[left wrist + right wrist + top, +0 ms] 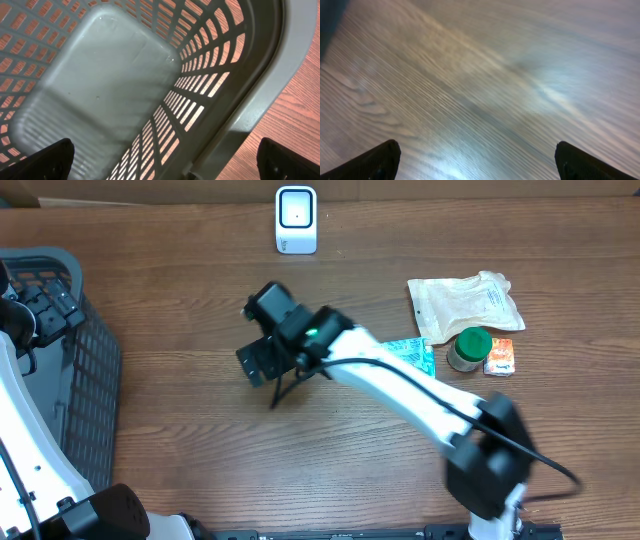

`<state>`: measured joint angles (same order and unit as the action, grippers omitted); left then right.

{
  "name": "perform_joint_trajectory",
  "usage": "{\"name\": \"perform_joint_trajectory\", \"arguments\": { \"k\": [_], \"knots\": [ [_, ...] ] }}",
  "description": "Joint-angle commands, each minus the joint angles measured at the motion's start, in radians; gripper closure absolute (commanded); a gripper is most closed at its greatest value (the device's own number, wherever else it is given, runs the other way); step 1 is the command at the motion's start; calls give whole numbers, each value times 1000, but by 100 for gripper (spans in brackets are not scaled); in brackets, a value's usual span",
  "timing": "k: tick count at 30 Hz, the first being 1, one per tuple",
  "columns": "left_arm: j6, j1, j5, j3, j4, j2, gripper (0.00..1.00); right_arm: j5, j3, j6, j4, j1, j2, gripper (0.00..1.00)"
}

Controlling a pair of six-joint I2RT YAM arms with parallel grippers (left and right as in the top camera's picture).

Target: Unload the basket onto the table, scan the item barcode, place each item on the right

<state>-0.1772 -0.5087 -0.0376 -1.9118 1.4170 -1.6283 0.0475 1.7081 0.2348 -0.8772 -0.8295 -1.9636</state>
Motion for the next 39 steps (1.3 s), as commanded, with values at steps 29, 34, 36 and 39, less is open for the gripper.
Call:
{"name": "perform_joint_trajectory", "arguments": {
  "k": [29, 34, 36, 39],
  "knots": [
    [-6, -2, 3, -7, 0, -3, 0, -314, 9, 26, -722, 7, 1009, 0],
    [-6, -2, 3, -7, 0, -3, 0, -370, -11, 105, -654, 7, 1075, 0],
    [-6, -2, 3, -7, 0, -3, 0, -399, -47, 73, -579, 27, 1104, 0],
    [-6, -2, 3, -7, 0, -3, 0, -352, -152, -70, -408, 122, 1162, 0]
  ]
}}
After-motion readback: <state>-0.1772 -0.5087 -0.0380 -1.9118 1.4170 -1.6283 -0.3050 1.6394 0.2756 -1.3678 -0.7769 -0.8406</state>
